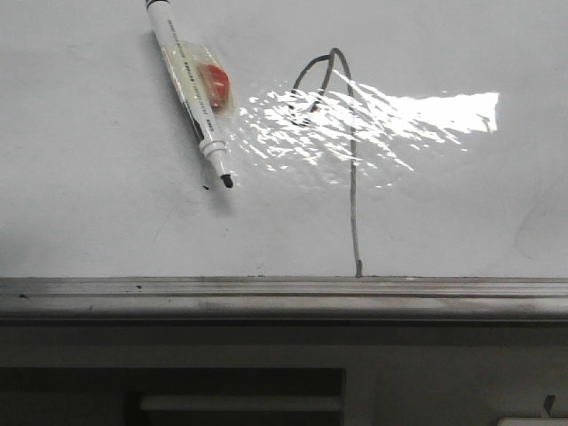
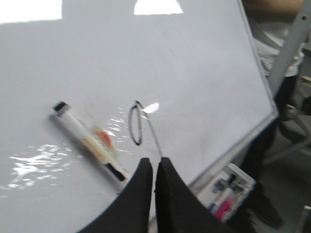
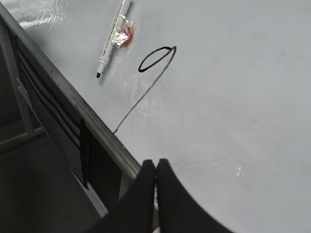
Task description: Write number 9 on whiteboard
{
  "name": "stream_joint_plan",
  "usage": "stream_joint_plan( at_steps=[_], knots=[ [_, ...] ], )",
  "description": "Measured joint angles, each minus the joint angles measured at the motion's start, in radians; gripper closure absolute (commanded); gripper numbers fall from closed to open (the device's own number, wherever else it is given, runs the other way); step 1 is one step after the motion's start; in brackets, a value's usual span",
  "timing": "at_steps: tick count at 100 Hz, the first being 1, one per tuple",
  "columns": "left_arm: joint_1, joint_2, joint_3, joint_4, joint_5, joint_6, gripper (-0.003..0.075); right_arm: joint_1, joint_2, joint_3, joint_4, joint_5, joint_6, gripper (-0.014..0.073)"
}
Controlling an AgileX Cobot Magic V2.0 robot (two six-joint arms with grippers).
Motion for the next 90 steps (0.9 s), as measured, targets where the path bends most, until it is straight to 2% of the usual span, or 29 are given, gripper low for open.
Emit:
stream_joint_plan(
  at_steps=[19,36,47,57,80,90],
  knots=[
    [0.160,-0.210,0.272,0.210,-0.286,-0.032,0.0741,0.000,0.000,0.000,0.000,0.000,0.000,0.0635],
    [0.336,-0.377,0.490,0.483,-0.346,-0.258,0.0741,0.000,0.000,0.000,0.000,0.000,0.000,0.0635],
    [0.423,-0.454,0.585,0.562,-0.340,-0.383,0.0741,0.000,0.000,0.000,0.000,0.000,0.000,0.0635],
    [0.471,-0.502,0.589,0.591,-0.292,-0.465,0.0741,0.000,0.000,0.000,0.000,0.002,0.000,0.0635],
    [0.521,-0.555,0.589,0.600,-0.030,-0.502,0.0741,0.000,0.000,0.000,0.000,0.002,0.000,0.0635],
    [0.525,-0.555,0.589,0.592,-0.003,-0.506,0.0741,0.000,0.000,0.000,0.000,0.003,0.000,0.0635]
  ],
)
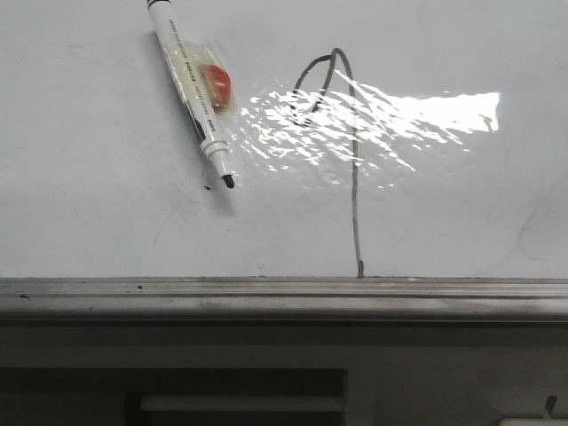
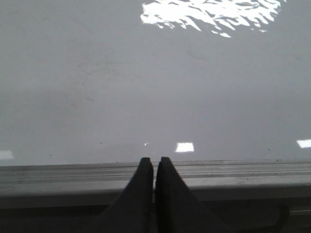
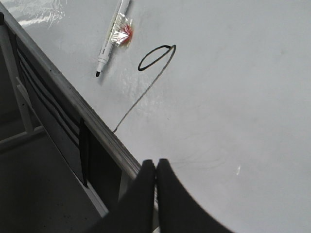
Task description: Write number 9 on whiteboard
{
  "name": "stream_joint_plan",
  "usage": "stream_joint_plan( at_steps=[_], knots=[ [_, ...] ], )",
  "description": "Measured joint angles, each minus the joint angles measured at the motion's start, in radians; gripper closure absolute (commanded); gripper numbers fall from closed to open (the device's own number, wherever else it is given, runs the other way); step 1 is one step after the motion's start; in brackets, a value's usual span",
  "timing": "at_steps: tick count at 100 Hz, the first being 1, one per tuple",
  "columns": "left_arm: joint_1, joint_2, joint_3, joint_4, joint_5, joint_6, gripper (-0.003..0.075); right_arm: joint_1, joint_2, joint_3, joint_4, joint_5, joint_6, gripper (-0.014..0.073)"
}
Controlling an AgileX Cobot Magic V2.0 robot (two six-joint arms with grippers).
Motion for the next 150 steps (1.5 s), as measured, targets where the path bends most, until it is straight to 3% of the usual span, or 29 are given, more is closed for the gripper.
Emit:
stream_joint_plan(
  at_steps=[77,91,101,109,131,141,150],
  knots=[
    [0.000,0.000,0.000,-0.007,0.002,-0.004,0.0741,0.000,0.000,0.001,0.000,0.000,0.000,0.0635],
    [0.000,0.000,0.000,-0.007,0.002,-0.004,0.0741,-0.031,0.000,0.060,-0.089,-0.010,0.000,0.0635],
    [0.000,0.000,0.000,-0.007,0.002,-0.004,0.0741,-0.135,0.000,0.136,-0.109,-0.185,0.000,0.0635],
    [0.000,0.000,0.000,-0.007,0.002,-0.004,0.0741,-0.287,0.000,0.206,-0.090,-0.373,-0.010,0.0635],
    [0.000,0.000,0.000,-0.007,0.002,-0.004,0.0741,-0.743,0.000,0.434,0.166,-0.854,-0.087,0.0635],
    [0.000,0.000,0.000,-0.007,0.002,-0.004,0.0741,-0.897,0.000,0.550,0.211,-1.008,-0.096,0.0635],
    [0.000,0.000,0.000,-0.007,0.002,-0.004,0.0741,-0.966,-0.024,0.614,0.228,-1.035,-0.098,0.0635]
  ],
)
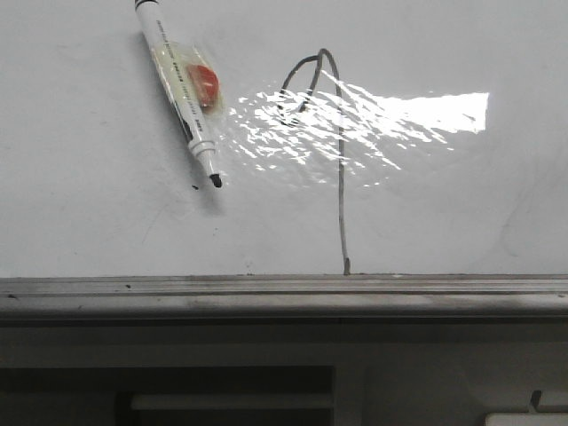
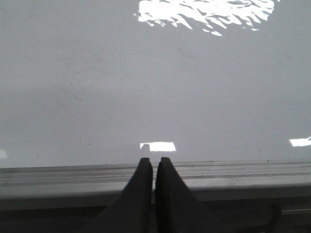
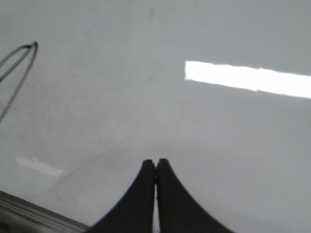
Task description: Write number 9 on whiteboard
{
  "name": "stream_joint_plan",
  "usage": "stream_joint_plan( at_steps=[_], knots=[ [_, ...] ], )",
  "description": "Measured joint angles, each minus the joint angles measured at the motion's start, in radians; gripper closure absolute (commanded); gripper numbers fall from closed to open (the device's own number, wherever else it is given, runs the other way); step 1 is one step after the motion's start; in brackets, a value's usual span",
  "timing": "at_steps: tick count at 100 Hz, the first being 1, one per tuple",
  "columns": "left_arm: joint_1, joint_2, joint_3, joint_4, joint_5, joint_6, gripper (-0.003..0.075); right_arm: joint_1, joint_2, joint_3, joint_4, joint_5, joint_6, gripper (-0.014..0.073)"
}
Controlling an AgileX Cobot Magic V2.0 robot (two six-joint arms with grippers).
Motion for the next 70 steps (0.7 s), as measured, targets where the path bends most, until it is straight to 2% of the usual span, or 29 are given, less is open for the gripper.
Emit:
stream_joint_plan(
  at_steps=[11,25,37,70],
  knots=[
    [0.000,0.000,0.000,0.000,0.000,0.000,0.0741,-0.017,-0.074,0.000,0.024,0.094,-0.002,0.0635],
    [0.000,0.000,0.000,0.000,0.000,0.000,0.0741,-0.020,-0.185,0.000,0.052,0.297,-0.006,0.0635],
    [0.000,0.000,0.000,0.000,0.000,0.000,0.0741,-0.021,-0.200,0.000,0.060,0.426,-0.006,0.0635],
    [0.000,0.000,0.000,0.000,0.000,0.000,0.0741,-0.025,-0.204,-0.002,0.061,0.453,-0.006,0.0635]
  ],
)
